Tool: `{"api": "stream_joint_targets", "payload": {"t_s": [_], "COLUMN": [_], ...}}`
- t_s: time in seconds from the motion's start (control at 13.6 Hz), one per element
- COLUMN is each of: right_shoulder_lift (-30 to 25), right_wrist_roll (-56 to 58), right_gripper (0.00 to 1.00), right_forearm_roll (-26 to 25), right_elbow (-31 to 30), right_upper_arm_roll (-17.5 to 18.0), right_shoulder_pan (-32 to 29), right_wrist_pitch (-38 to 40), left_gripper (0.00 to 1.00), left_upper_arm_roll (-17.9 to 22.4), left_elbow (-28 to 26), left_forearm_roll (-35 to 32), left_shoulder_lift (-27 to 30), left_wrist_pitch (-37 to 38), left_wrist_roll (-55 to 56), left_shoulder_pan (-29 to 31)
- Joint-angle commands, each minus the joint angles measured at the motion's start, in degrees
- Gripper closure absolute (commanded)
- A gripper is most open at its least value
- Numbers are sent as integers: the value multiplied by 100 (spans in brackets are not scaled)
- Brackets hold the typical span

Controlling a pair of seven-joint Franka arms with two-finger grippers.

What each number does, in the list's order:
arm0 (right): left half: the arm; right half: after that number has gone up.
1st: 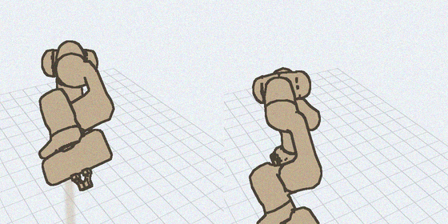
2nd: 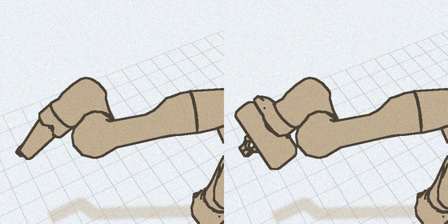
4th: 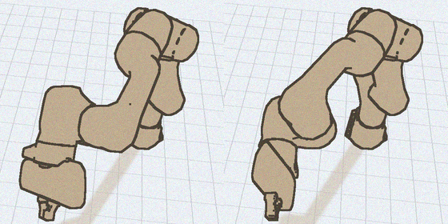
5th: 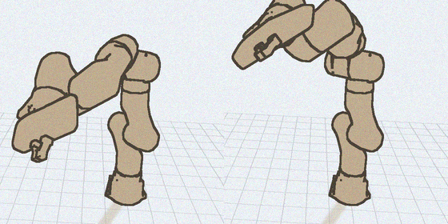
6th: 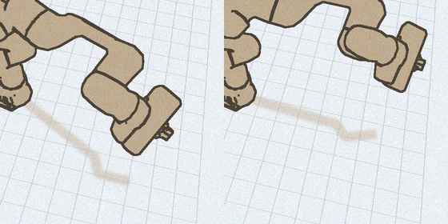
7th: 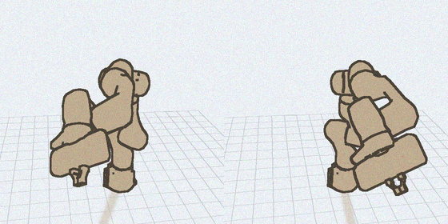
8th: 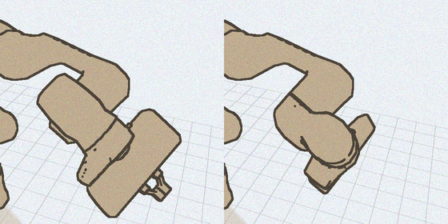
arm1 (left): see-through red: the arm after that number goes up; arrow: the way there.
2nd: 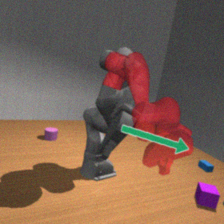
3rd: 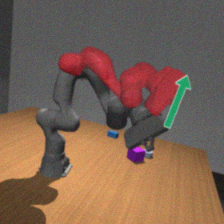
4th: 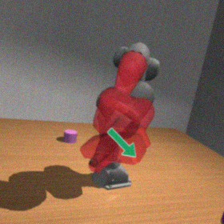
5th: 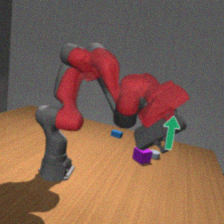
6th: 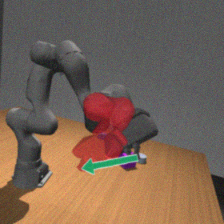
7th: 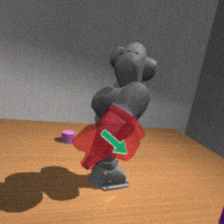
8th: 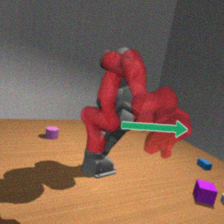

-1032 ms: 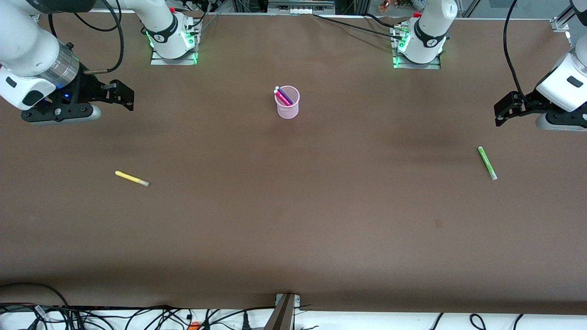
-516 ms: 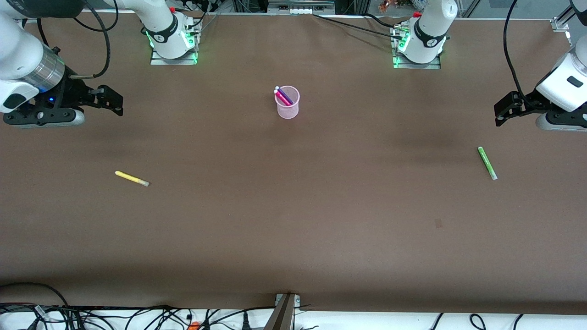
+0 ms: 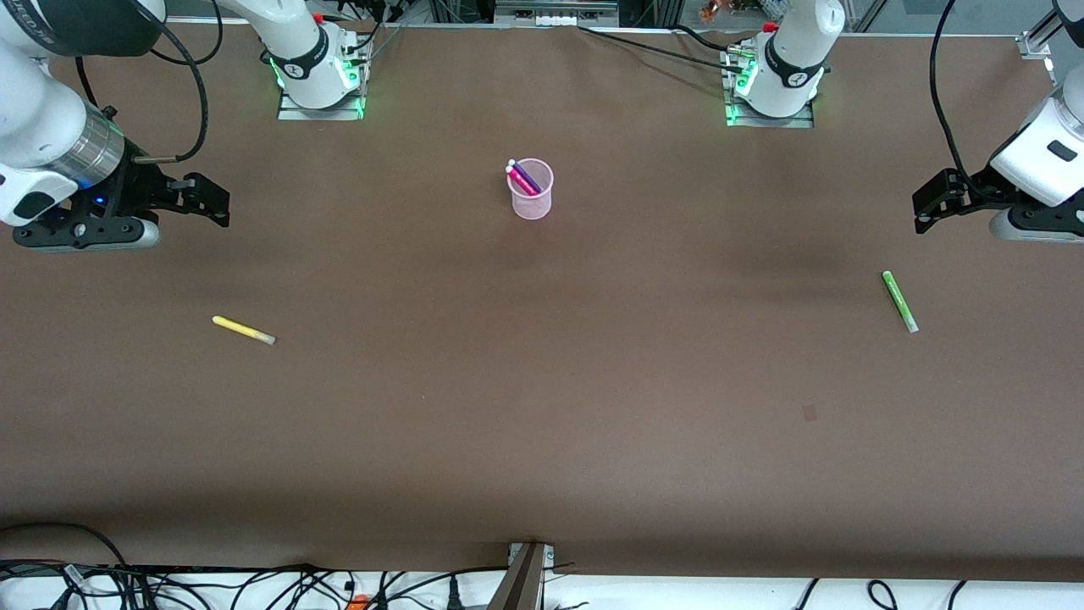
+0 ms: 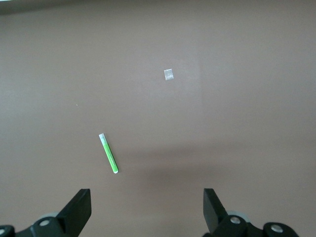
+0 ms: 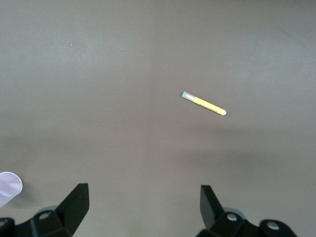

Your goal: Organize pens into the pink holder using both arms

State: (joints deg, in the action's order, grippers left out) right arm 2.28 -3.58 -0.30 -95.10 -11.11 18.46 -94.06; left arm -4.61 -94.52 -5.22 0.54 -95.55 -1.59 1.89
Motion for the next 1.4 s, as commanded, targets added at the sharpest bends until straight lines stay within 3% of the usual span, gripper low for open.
{"api": "stream_joint_targets", "payload": {"t_s": [0.0,0.22,0.52,0.74,1.33], "right_shoulder_lift": [-17,-26,-26,-34,-61], "right_wrist_roll": [95,68,77,60,-37], "right_gripper": [1,1,1,1,0], "right_forearm_roll": [21,21,39,39,21], "right_elbow": [44,26,44,53,61], "right_upper_arm_roll": [1433,1576,2041,2796,2834], "right_shoulder_pan": [-1465,-1704,-2293,-3057,-3077], "right_wrist_pitch": [2,-7,-16,2,37], "left_gripper": [0,0,0,0,0], "left_upper_arm_roll": [12,12,12,12,12], "left_elbow": [57,57,57,65,65], "left_forearm_roll": [30,30,30,30,30], "left_shoulder_lift": [51,51,52,51,51], "left_wrist_pitch": [116,151,160,168,177], "left_wrist_roll": [10,10,1,1,10], "left_shoulder_pan": [-22,-22,-22,-22,-22]}}
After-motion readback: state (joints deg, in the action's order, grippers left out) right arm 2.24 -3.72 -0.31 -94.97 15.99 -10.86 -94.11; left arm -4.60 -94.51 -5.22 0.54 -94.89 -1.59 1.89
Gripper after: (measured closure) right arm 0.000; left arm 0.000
